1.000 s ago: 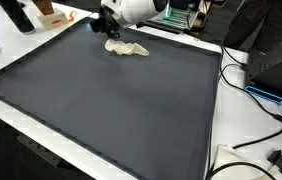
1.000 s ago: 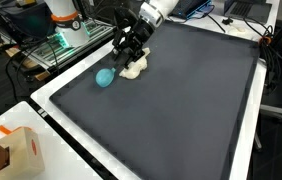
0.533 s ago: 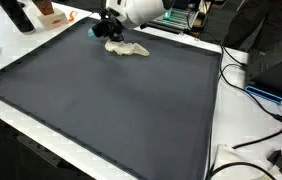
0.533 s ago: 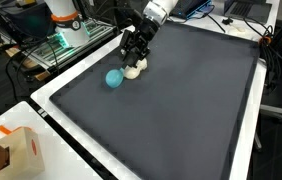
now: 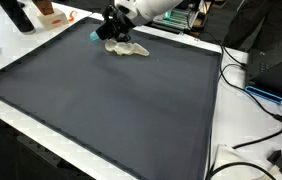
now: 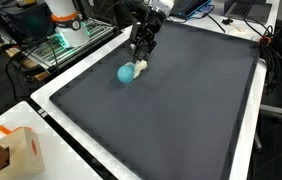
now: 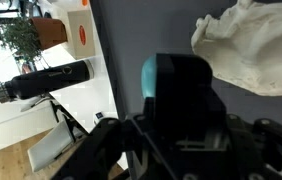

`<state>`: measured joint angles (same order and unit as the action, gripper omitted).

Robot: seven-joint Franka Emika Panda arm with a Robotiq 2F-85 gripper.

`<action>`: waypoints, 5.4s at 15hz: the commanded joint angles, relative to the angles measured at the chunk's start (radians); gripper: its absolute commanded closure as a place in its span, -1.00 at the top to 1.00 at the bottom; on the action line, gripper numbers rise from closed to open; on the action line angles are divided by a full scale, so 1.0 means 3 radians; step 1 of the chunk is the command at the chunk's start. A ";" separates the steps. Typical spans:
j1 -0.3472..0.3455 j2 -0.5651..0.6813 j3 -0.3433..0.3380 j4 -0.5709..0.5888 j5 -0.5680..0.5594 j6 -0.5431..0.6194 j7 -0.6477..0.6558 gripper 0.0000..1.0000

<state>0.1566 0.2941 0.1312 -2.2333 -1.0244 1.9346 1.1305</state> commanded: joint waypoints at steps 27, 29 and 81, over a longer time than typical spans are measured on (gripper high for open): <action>-0.0032 -0.2085 -0.0113 -0.1199 0.1885 0.2157 -0.2303 -0.50; -0.0037 -0.2113 -0.0181 -0.1229 0.2386 0.2256 -0.2682 -0.50; -0.1382 0.0086 -0.1236 -0.0056 0.7182 -0.0299 -0.5491 -0.50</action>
<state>-0.2391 0.2781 -0.2416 -2.2841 1.1369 1.8794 -0.6014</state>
